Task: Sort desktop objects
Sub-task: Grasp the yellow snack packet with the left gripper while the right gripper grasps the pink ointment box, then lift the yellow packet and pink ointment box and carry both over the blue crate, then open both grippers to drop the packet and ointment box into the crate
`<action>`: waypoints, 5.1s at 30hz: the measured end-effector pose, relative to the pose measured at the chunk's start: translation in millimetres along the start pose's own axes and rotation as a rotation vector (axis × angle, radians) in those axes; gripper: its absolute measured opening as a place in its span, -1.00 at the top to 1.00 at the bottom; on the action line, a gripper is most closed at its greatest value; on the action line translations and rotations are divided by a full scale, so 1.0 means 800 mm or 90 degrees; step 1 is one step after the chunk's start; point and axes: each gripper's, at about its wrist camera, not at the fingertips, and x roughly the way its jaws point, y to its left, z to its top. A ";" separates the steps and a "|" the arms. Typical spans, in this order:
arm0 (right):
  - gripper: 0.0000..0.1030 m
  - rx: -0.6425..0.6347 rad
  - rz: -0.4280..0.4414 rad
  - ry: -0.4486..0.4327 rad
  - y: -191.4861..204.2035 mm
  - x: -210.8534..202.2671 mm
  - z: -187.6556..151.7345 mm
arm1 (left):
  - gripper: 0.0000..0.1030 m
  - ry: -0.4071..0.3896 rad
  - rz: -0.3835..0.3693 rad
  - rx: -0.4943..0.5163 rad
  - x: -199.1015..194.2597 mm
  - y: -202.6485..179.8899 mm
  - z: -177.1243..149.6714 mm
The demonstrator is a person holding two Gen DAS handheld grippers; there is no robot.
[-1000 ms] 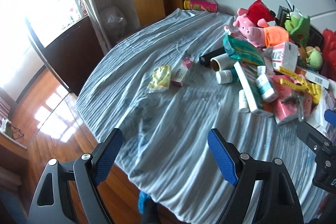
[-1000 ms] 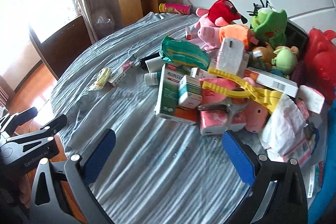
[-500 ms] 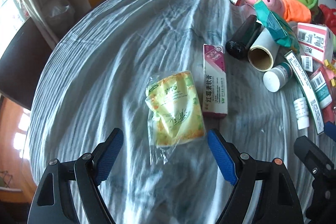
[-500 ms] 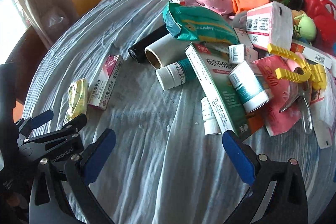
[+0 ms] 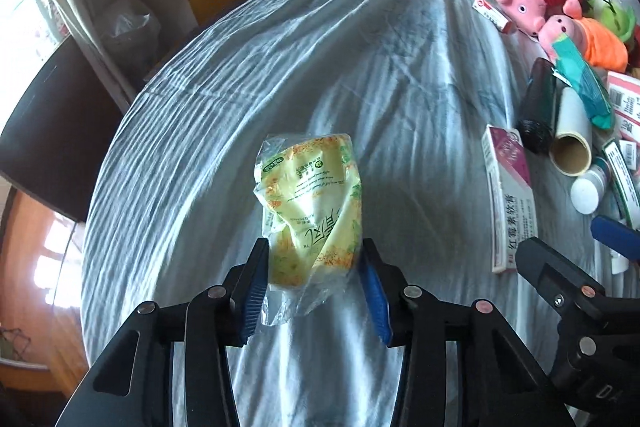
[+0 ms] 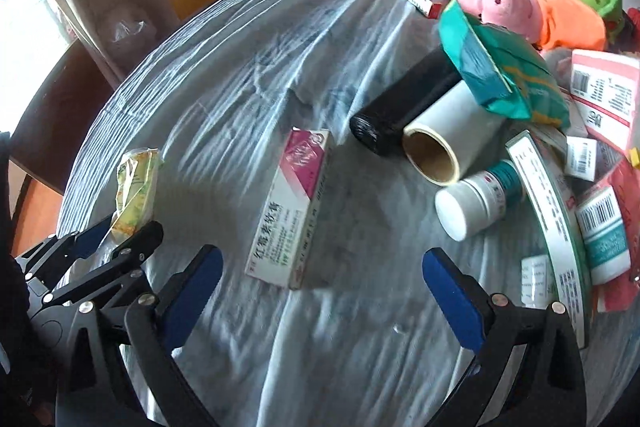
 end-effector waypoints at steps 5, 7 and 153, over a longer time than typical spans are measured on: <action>-0.11 -0.024 0.001 0.025 0.015 0.029 0.012 | 0.15 -0.012 0.006 0.025 0.008 0.002 0.002; -0.07 -0.039 -0.011 0.027 0.021 0.035 0.013 | 0.15 -0.015 0.004 0.023 0.011 0.003 0.004; -0.69 0.253 -0.334 -0.352 -0.988 -0.691 -0.377 | -0.45 -0.338 -0.259 0.291 -0.618 -1.062 -0.235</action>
